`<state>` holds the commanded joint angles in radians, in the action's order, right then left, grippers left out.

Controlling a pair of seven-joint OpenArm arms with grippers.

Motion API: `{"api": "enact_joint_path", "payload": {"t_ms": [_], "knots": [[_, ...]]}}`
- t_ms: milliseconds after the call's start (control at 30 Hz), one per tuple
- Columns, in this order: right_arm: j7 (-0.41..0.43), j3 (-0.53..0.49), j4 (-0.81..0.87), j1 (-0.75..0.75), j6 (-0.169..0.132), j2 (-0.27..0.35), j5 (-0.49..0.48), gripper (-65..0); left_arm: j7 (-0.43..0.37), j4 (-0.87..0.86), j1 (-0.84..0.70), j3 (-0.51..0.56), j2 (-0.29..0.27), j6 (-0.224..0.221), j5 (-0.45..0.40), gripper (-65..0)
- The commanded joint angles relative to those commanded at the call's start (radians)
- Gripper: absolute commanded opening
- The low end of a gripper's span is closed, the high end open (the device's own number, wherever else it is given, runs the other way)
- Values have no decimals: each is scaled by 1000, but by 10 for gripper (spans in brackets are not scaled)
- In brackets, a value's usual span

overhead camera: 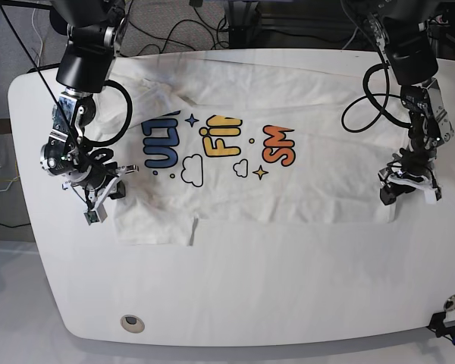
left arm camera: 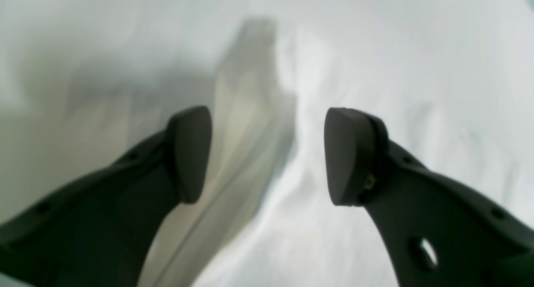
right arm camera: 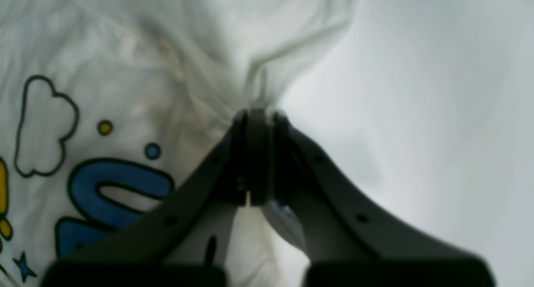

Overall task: Fold the T-shirt properly
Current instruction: 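Lower the left gripper onto the shirt's other side edge and close it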

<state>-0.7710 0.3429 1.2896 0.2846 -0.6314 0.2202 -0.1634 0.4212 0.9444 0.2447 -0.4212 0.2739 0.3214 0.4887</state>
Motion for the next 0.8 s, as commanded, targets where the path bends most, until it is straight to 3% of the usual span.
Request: {"api": "enact_joint_path", "payload": {"t_ms": [300, 400, 500, 800], "knots": [[0, 0, 0, -2, 0, -2, 0, -650, 2, -14, 8, 2, -18, 6, 6, -250], [0, 0, 0, -2, 0, -2, 0, -650, 6, -14, 6, 2, -23, 66, 6, -262], [0, 0, 0, -2, 0, -2, 0, -650, 8, -12, 5, 2, -48, 103, 3, -328], [0, 0, 0, -2, 0, -2, 0, -650, 3, -12, 5, 43, -49, 115, 6, -367]]}}
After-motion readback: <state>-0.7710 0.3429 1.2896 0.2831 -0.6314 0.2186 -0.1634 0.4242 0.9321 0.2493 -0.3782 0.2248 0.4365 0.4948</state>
